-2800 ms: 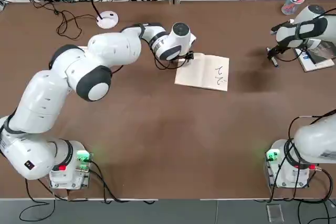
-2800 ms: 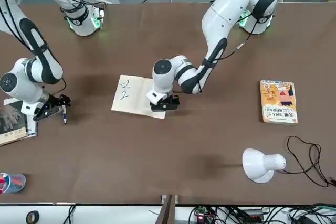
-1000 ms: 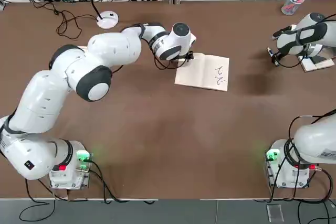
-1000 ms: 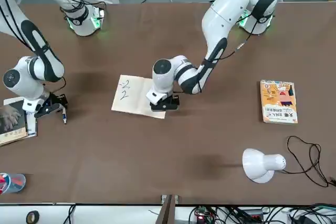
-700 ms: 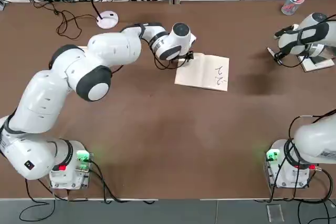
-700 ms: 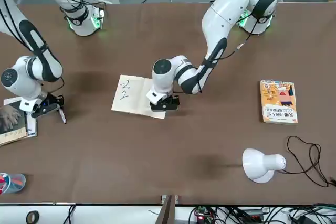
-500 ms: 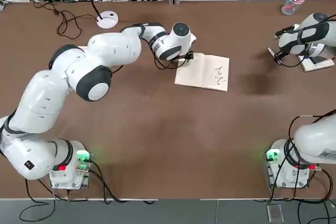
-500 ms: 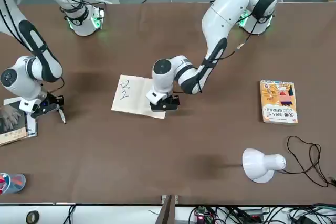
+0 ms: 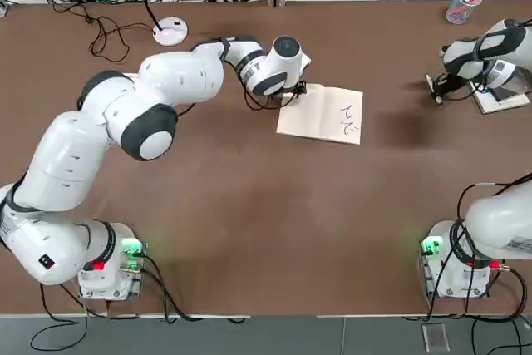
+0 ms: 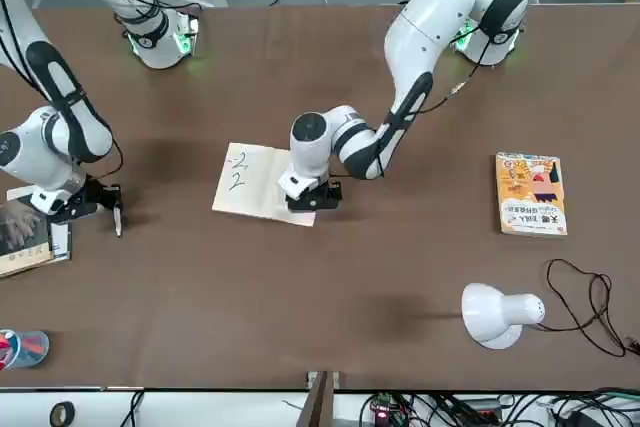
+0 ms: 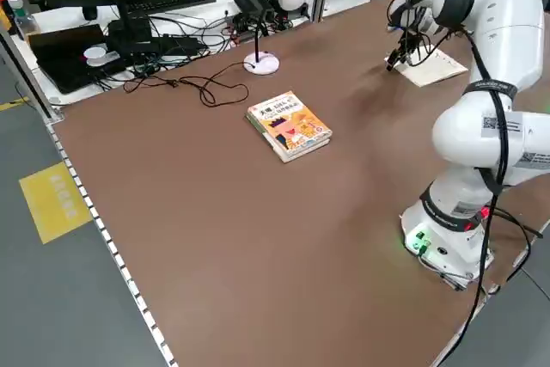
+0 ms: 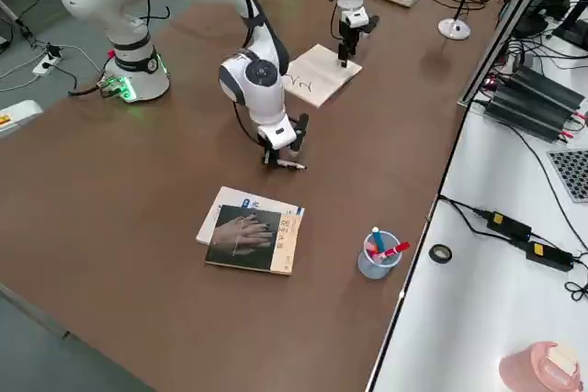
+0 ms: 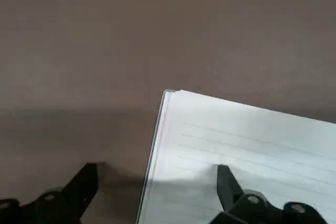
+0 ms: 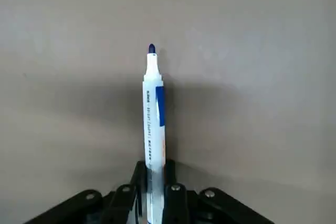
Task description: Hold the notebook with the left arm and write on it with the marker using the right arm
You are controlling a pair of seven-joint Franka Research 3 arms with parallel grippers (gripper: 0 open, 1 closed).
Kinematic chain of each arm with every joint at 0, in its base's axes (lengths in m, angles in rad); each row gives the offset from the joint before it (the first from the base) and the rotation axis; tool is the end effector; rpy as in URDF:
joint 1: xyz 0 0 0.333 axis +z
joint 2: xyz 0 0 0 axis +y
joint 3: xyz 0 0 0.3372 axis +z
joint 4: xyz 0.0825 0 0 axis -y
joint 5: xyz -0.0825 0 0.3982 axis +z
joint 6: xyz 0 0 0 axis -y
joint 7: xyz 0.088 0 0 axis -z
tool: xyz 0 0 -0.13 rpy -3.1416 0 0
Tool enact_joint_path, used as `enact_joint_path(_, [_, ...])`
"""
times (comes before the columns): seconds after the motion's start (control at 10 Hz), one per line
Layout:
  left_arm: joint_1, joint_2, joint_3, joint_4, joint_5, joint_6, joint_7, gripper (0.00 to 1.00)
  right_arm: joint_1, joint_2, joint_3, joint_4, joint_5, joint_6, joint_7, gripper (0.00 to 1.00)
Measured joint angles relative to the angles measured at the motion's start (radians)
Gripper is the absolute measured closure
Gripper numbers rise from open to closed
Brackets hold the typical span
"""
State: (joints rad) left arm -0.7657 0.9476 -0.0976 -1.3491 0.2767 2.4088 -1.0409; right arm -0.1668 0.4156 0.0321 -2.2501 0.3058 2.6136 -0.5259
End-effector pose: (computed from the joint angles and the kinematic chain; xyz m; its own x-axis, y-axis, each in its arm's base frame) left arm 0.5221 -0.5762 0.1433 0.9858 0.0297 0.1654 0.0252 -0.9993 0.0291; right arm 0.5428 -0.0760 0.1575 0.9929 0.1188 0.0118 0.1190 -0.9788 -0.1670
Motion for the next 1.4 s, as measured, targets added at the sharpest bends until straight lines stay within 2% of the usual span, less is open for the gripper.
enact_joint_path(0.2, [0.0,0.0,0.0,0.0,0.0,0.0,0.0,0.0,0.042,-0.001,0.008,0.017,0.121,-0.107,0.126,0.83])
enact_joint_path(0.6, [0.0,0.0,0.0,0.0,0.0,0.0,0.0,0.0,0.129,-0.01,0.019,0.048,0.287,-0.282,0.372,0.83])
enact_joint_path(1.0, [0.0,0.0,0.0,0.0,0.0,0.0,0.0,0.0,0.139,-0.023,0.02,0.066,0.41,-0.413,0.481,0.83])
enact_joint_path(1.4, [0.0,0.0,0.0,0.0,0.0,0.0,0.0,0.0,0.184,-0.069,0.023,0.073,0.48,-0.474,0.631,0.83])
